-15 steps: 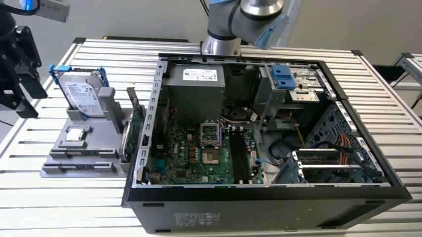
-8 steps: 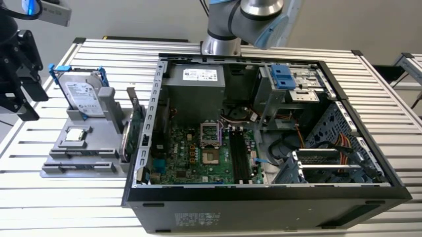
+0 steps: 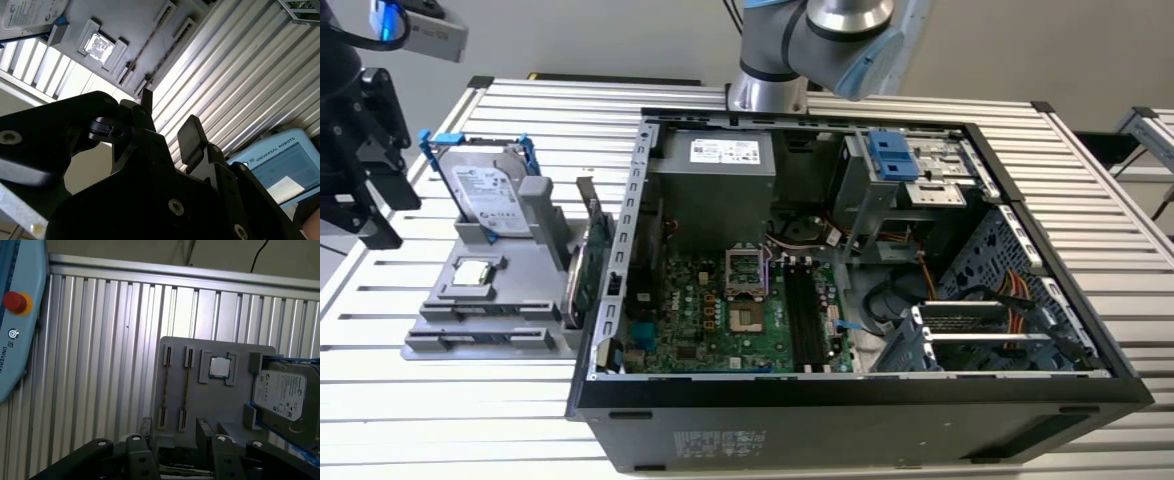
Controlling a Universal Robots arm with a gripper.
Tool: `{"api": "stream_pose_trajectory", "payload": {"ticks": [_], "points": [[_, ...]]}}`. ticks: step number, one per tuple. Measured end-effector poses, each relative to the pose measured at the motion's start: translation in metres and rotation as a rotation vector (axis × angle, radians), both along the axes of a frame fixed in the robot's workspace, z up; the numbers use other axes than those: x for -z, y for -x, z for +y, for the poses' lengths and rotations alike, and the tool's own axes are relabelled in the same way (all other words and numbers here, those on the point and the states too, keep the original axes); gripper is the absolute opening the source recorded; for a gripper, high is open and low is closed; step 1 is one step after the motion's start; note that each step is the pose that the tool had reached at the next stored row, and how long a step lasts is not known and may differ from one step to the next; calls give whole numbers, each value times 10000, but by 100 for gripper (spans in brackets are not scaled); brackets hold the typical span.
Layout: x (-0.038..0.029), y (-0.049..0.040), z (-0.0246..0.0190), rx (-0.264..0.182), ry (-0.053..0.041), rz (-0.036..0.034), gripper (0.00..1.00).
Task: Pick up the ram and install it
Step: 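Pick up the ram and move it above insertion slot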
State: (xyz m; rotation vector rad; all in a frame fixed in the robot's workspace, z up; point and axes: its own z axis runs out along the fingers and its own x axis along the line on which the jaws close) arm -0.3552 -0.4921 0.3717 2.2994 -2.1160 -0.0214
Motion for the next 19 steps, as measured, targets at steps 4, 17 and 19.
{"api": "stream_pose_trajectory", "payload": {"ticks": [4, 17, 19], "points": [[27, 0, 0, 63, 14, 0, 100], [118, 0, 0, 184, 69, -1, 100], [129, 0, 1, 185, 76, -1, 100]]}}
